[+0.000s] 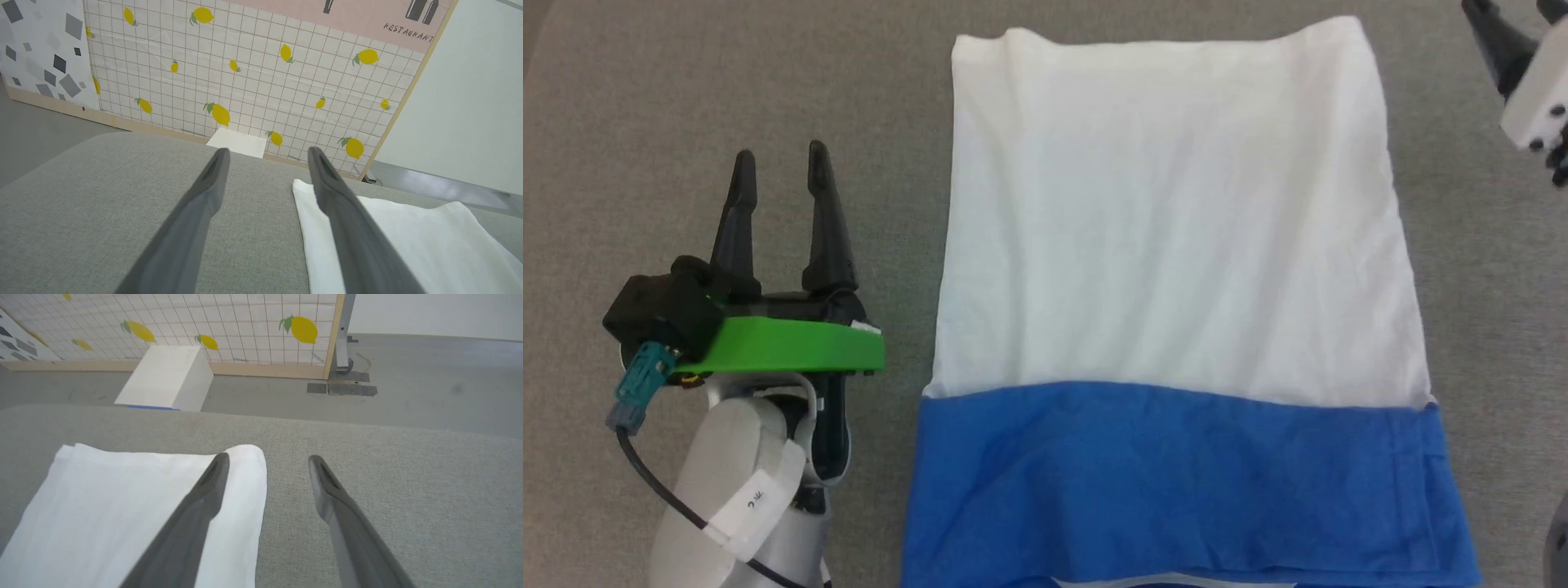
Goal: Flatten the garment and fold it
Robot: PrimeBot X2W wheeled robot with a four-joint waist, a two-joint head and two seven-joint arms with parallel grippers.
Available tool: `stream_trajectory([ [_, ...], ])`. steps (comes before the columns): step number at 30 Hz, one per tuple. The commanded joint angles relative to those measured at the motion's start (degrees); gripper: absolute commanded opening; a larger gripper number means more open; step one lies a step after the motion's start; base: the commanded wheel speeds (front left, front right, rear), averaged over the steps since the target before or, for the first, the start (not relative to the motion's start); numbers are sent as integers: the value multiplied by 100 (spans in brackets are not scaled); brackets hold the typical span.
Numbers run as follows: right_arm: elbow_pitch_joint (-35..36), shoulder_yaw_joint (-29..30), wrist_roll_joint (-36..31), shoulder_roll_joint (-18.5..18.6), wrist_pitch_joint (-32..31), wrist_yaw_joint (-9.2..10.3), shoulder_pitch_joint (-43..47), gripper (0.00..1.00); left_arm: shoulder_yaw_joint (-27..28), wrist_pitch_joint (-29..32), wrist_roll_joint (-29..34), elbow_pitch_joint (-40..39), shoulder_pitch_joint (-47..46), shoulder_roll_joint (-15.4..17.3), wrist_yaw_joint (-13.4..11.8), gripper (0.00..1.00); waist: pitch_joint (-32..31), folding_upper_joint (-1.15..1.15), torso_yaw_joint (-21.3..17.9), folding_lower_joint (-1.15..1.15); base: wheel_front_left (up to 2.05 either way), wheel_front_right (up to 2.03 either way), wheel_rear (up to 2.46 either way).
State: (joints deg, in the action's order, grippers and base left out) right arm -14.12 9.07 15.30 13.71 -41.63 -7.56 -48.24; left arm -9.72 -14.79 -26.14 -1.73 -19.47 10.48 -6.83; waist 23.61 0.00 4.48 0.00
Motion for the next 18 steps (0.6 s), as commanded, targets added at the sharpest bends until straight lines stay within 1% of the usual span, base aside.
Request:
stream_trajectory([
  [1,-166,-115,-124,62,-234,8,-243,100,38,-20,105,-82,-89,-69,58,100,567,0,269,0,0,0,0],
  [4,-517,-331,-368,216,-785,8,-726,100,123,-20,258,-267,-114,-213,117,100,823,0,415,0,0,0,0],
  [8,-837,-576,-682,407,-1354,8,-1173,100,183,-20,416,-446,-115,-357,219,100,1085,0,590,0,0,0,0],
  [13,-1091,-721,-809,507,-1811,8,-1463,100,245,-20,536,-566,-105,-501,305,100,1281,0,746,0,0,0,0],
  [18,-1181,-962,-800,582,-2129,8,-1438,100,323,-20,570,-558,-48,-602,398,100,1370,0,794,0,0,0,0],
])
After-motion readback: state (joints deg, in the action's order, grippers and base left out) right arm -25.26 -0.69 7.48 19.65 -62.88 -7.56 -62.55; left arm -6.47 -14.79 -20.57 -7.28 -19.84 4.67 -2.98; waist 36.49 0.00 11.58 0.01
